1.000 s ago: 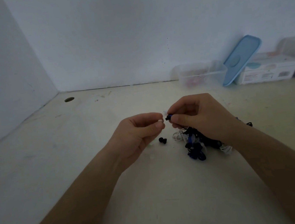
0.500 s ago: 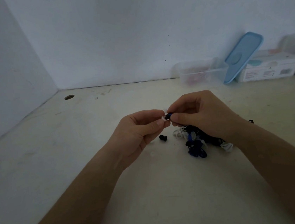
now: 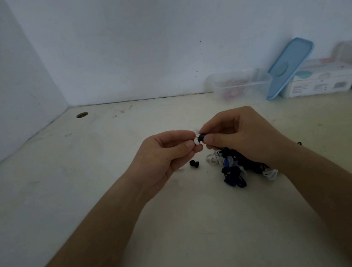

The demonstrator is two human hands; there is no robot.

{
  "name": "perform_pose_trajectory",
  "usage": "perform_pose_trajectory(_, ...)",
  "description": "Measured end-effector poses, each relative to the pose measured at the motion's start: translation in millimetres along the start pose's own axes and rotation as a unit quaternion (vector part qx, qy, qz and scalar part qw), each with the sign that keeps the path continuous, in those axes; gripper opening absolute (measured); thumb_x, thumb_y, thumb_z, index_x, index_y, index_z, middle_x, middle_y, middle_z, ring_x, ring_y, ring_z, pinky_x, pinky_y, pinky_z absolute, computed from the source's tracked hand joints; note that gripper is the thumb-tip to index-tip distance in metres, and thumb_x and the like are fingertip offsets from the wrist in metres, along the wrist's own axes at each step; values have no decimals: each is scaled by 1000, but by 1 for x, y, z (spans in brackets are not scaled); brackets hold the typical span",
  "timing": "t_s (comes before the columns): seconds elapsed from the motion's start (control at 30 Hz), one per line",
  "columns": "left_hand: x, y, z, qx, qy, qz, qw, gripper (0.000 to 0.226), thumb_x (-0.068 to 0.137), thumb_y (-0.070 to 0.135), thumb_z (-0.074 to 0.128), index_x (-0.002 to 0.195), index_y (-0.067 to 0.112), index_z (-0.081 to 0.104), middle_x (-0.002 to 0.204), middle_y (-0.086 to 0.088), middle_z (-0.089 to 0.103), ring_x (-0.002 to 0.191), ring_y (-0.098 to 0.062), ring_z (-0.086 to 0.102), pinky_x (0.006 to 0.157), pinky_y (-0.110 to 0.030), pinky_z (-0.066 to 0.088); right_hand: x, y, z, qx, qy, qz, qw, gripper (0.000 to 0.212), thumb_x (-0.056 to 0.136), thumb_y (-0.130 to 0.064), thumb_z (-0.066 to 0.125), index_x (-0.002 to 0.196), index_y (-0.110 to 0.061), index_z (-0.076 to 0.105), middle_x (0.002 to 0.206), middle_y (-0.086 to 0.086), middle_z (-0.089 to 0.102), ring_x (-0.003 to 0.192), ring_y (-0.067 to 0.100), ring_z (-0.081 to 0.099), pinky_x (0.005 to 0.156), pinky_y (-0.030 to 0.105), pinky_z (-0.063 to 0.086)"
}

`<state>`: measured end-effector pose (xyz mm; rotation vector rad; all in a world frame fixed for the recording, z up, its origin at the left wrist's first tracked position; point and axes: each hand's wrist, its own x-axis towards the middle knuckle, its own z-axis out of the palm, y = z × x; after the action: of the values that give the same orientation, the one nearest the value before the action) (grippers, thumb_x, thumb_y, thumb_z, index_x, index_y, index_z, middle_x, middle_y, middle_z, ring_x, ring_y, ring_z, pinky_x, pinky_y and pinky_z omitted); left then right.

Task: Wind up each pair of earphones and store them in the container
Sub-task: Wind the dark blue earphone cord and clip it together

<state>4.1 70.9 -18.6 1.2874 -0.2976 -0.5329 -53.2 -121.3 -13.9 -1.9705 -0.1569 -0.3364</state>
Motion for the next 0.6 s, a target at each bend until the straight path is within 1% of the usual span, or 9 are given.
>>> perform_pose_trajectory(0.2,-1,0,-1,-3,-6,0,1000,17,83,-7,64,86,6,74,91,-15,76,84,-22,75,72,-21,59,1,0,0,3,-11,-6,1000,13,85,-4,74,96,-9,76,83,1,77,76,14,74,76,24,59)
perform_pose_trajectory(0.33,-1,-2,0,-5,-17,3,1000,15,73,-1,69,80,9,76,88,-15,75,82,-22,75,70,-21,59,0,0,1,4,-20,-13,1000,12,86,-4,72,95,-11,77,82,1,77,75,13,74,73,19,57)
perform_pose_trajectory(0.5,1,-2,-1,-5,-17,0,1000,19,67,2,70,85,6,73,86,-14,75,81,-22,75,69,-21,58,0,0,2,9,-18,-16,1000,12,85,-3,73,94,-11,77,82,2,77,74,12,74,70,15,54)
perform_pose_trajectory(0.6,0,-2,0,-8,-15,1,1000,20,66,2,70,86,5,72,86,-15,75,81,-22,75,69,-21,58,0,0,3,12,-14,-17,1000,12,84,-3,73,93,-11,76,83,0,77,74,11,74,70,15,55)
